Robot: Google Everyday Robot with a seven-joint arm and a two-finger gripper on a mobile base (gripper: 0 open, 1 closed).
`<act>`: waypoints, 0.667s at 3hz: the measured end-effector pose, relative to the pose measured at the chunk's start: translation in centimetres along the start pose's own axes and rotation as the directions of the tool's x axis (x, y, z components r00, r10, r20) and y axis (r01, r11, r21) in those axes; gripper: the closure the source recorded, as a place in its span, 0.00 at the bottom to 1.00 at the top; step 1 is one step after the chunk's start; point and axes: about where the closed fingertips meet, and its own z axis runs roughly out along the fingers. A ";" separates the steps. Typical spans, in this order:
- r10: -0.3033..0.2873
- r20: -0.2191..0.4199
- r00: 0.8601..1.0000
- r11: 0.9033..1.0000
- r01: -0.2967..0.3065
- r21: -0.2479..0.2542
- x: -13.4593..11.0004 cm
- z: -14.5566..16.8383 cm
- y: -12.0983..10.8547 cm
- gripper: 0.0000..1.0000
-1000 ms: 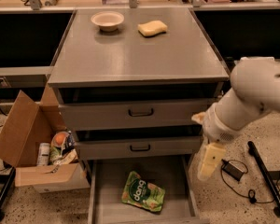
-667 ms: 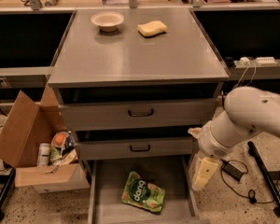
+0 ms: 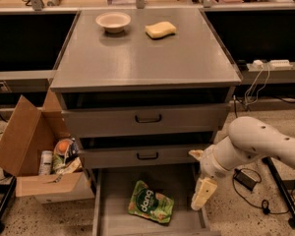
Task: Pick green rice chip bag from bottom drawer and place on counter
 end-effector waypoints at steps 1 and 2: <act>0.000 0.000 1.000 1.000 0.000 0.000 0.0 0.0 0.0 0.00; 0.013 0.027 1.000 1.000 -0.013 0.010 1.3 2.5 -1.0 0.00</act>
Offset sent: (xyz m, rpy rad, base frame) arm 0.0263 -0.0042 -0.0804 0.0726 -0.0252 -0.0563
